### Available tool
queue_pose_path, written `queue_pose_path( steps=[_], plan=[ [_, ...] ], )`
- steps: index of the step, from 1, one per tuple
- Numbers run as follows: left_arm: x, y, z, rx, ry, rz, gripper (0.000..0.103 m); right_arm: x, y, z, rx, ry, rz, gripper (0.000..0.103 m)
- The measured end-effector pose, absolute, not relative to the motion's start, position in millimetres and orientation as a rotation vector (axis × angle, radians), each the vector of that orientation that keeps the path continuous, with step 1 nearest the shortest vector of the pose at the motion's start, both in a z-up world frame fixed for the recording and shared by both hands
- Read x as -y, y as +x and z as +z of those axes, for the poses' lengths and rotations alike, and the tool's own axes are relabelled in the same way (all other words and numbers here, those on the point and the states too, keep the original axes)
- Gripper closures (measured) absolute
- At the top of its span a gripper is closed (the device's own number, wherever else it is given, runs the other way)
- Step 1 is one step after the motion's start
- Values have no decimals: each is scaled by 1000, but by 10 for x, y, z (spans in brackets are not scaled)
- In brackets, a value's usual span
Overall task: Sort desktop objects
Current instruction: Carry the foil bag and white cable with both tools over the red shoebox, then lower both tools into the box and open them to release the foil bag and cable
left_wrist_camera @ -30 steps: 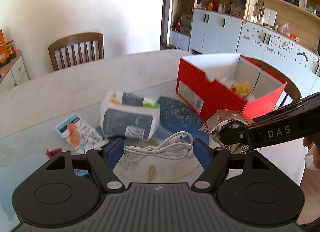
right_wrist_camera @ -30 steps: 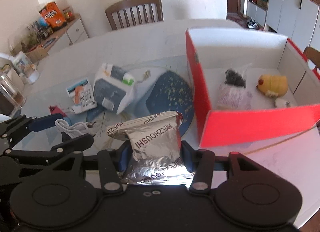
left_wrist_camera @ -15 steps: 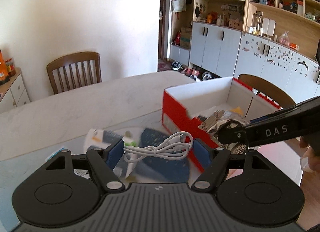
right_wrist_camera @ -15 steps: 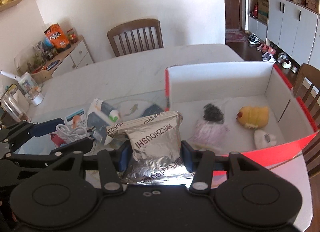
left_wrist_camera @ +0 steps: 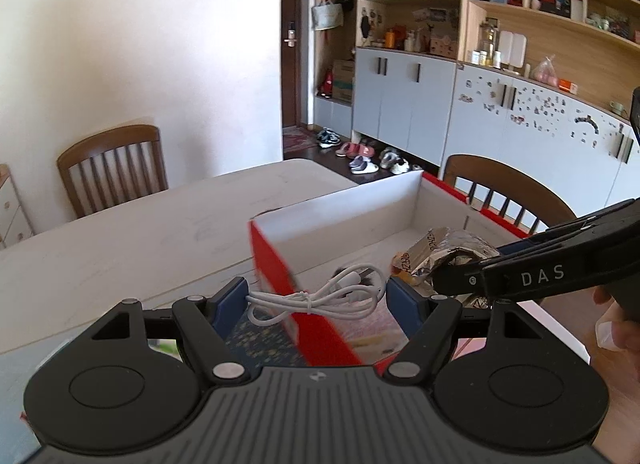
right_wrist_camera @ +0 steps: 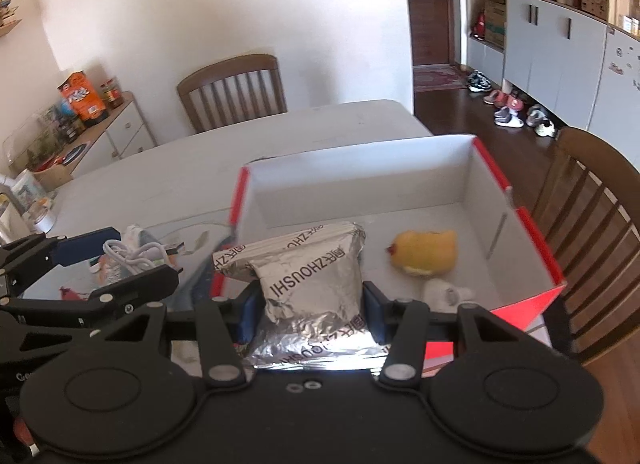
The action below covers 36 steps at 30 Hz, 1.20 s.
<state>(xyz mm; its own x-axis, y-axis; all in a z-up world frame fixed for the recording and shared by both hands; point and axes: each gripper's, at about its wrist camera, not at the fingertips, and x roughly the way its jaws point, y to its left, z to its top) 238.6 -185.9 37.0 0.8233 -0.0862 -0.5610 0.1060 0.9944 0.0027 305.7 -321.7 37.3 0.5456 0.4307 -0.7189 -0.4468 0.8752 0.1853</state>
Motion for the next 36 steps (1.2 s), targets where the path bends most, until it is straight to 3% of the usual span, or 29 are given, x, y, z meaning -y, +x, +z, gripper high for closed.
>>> queue_pose_path(
  steps=[14,36],
  plan=[
    [2408,3010,142,-642,143,-171,27,3505,3610,206,-861,-99,451,52],
    [2510,3811,-204,-790,235,-171,27,3267,3952,-399,-993,-336,560,53]
  ],
)
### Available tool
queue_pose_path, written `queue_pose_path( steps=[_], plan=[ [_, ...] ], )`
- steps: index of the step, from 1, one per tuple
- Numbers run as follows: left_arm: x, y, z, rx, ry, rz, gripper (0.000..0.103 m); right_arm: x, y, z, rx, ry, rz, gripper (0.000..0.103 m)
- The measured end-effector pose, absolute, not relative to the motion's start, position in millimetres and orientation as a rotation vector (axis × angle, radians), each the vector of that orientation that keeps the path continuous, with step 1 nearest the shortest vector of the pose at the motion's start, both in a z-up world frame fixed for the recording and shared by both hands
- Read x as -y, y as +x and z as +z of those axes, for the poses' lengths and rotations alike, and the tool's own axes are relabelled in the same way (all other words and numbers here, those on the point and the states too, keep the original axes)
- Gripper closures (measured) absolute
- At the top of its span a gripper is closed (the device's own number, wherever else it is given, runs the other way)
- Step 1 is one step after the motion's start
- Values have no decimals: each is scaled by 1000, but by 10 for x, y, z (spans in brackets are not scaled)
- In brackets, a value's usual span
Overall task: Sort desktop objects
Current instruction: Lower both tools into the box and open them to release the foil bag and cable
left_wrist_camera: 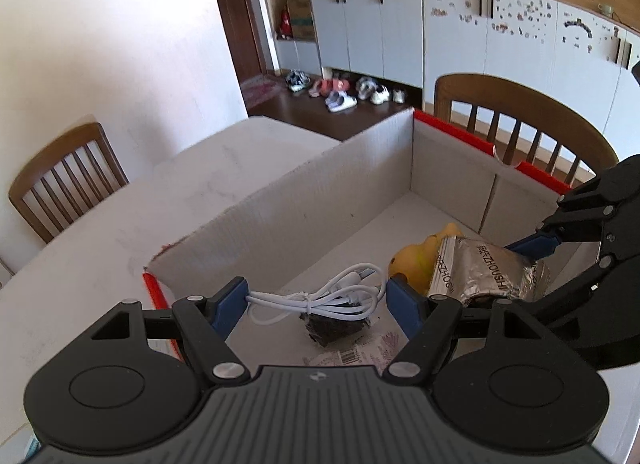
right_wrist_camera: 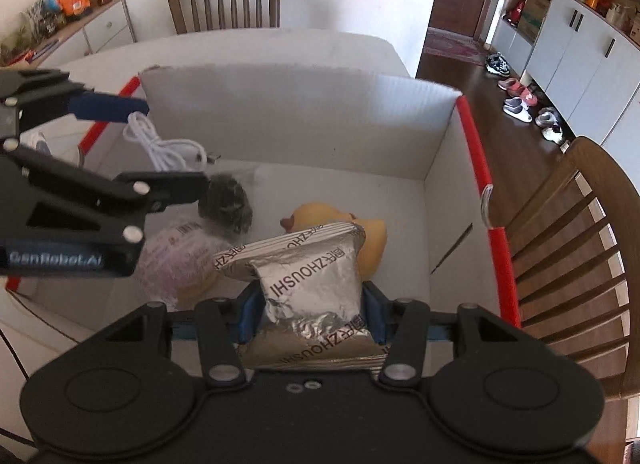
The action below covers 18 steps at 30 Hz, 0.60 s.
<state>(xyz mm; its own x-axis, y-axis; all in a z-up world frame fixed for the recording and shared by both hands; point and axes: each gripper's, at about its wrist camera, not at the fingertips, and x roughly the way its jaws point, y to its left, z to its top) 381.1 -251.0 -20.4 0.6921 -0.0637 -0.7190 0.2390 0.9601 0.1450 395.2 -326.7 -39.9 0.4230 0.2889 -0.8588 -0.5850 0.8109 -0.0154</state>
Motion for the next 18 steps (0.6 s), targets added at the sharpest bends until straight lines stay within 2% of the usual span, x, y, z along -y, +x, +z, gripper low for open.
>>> queue_pose_path(
  steps=[18],
  plan=[
    [2494,3980,-460,-988,248,-166,27,3133,3904,-514,-1004,-399,585,52]
  ],
)
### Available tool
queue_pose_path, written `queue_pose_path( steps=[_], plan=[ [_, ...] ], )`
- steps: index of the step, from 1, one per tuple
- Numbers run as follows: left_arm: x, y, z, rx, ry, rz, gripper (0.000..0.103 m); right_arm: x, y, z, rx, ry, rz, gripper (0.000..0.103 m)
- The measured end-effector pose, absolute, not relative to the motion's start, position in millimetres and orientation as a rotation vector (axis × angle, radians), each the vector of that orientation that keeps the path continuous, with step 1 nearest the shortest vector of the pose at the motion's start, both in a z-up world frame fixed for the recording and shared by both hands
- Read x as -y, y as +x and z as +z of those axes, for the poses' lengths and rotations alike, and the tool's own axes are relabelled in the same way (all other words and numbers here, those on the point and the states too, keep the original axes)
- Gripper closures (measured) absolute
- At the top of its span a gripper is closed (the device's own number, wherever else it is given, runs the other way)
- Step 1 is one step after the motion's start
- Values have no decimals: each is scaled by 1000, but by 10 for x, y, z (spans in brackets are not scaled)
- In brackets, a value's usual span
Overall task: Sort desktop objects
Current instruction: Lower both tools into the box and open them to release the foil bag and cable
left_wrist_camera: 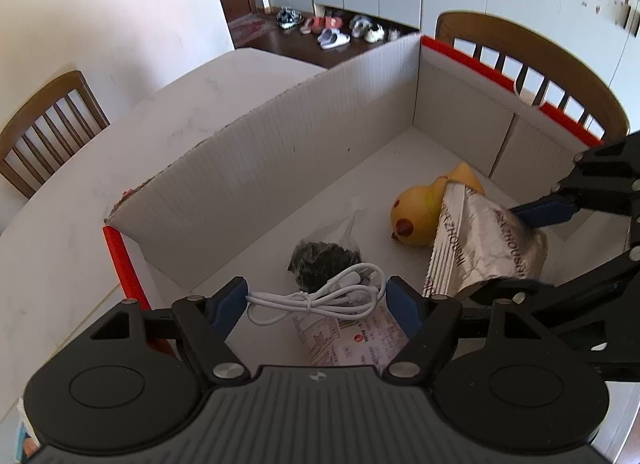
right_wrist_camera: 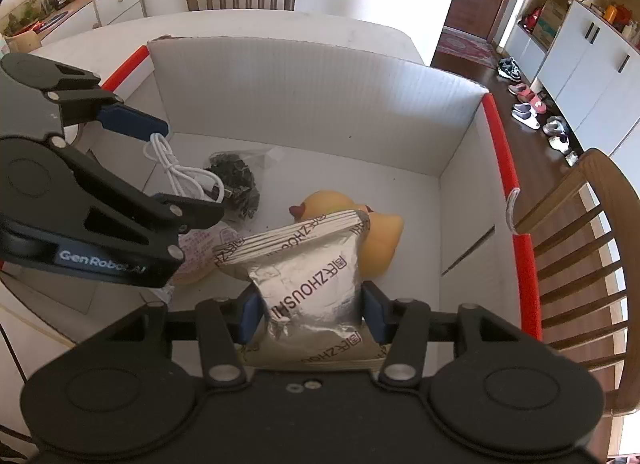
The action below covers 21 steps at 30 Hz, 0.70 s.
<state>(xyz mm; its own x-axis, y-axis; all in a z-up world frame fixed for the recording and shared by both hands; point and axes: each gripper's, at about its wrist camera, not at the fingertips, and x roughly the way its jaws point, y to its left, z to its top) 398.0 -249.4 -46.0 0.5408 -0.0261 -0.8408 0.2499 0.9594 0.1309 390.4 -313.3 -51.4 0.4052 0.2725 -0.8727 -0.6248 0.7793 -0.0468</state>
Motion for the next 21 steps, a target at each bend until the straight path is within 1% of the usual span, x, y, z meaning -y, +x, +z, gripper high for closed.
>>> queue_pose_path(
  steps=[2,3,6,8,11,15,21],
  plan=[
    [2488,3969,-458,-989,244,-162,27,3160,3903,-510,-1004,-395,583,51],
    [2490,3974,-456,-989,240,-162,27,3164,3898,-504,-1003,-392,582,49],
    [2496,3989,-445,-987,229,-163,27,3190,3878,-470,-986,-388,582,39],
    [2496,3976,-427,-980,229,-153,27,3207,3870,-447,-980,-384,586,38],
    [2487,3966,-381,-966,215,-153,27,3245,3861,-404,-967,-381,581,32],
    [2476,3907,-293,-937,198,-157,23,3299,3850,-304,-944,-367,587,24],
    [2446,3845,-138,-899,163,-162,23,3373,3791,-114,-914,-343,600,20]
  ],
)
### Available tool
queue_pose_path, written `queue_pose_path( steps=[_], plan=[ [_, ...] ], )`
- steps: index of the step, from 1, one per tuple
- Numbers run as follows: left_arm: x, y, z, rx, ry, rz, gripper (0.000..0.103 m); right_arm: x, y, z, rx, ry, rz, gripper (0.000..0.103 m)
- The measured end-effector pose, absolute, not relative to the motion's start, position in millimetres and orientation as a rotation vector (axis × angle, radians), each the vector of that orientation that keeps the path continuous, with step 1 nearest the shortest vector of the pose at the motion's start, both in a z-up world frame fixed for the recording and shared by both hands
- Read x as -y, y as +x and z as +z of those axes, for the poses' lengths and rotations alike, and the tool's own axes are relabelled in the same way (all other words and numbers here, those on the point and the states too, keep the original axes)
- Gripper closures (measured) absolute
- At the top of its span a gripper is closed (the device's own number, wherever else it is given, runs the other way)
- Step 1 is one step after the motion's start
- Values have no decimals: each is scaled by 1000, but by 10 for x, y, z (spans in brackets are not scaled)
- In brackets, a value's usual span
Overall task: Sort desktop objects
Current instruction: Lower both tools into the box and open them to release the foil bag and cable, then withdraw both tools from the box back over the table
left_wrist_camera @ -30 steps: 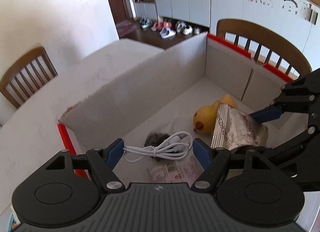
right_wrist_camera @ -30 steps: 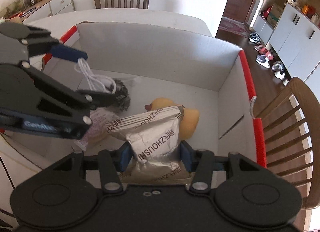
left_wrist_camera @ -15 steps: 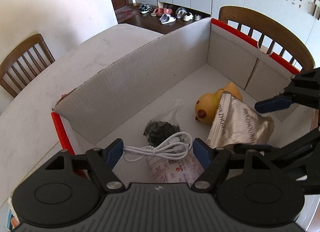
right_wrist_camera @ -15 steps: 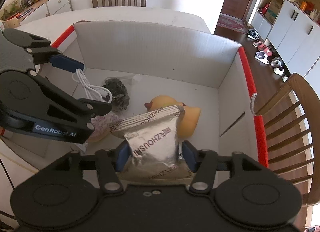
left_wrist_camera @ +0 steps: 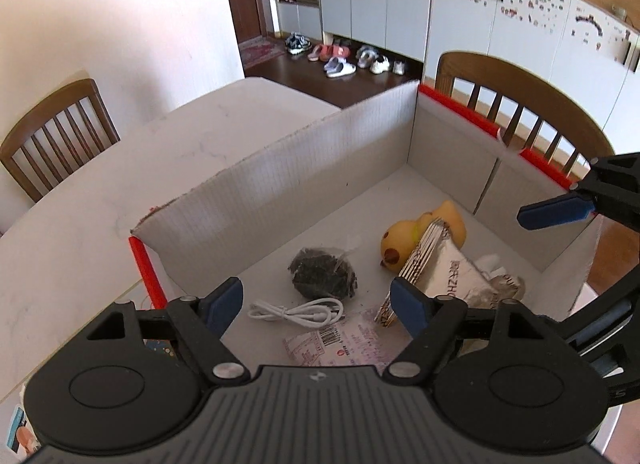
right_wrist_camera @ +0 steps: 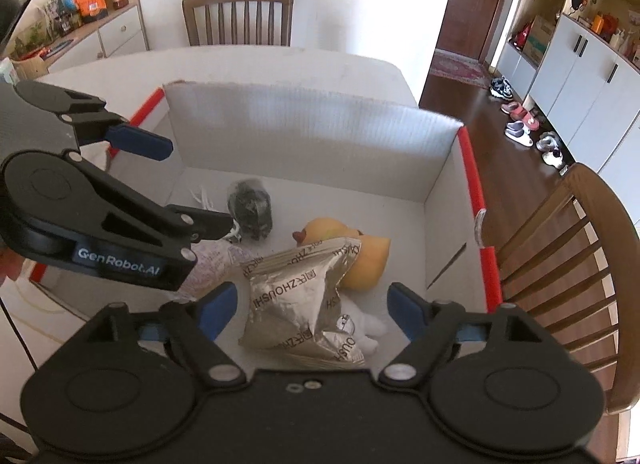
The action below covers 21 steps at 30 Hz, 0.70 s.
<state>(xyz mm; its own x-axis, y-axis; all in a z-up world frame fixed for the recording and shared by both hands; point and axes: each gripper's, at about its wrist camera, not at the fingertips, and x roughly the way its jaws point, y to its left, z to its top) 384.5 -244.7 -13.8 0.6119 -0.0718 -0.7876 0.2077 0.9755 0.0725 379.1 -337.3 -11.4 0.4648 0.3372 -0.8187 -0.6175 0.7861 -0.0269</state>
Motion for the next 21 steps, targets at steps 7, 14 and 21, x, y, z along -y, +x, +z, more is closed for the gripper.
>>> queue_pose_path(
  steps=[7,14,21],
  plan=[
    [2434,3721,-23,-867,140,-180,22,3483,3679,48,-882,-289,603,15],
    [2400,3555,31,-858,104,-202,22,3633,3572,201,-842,-187,582,12],
    [2302,3345,109,-817,96,-187,18,3720,3460,296,-801,-119,586,10]
  ],
)
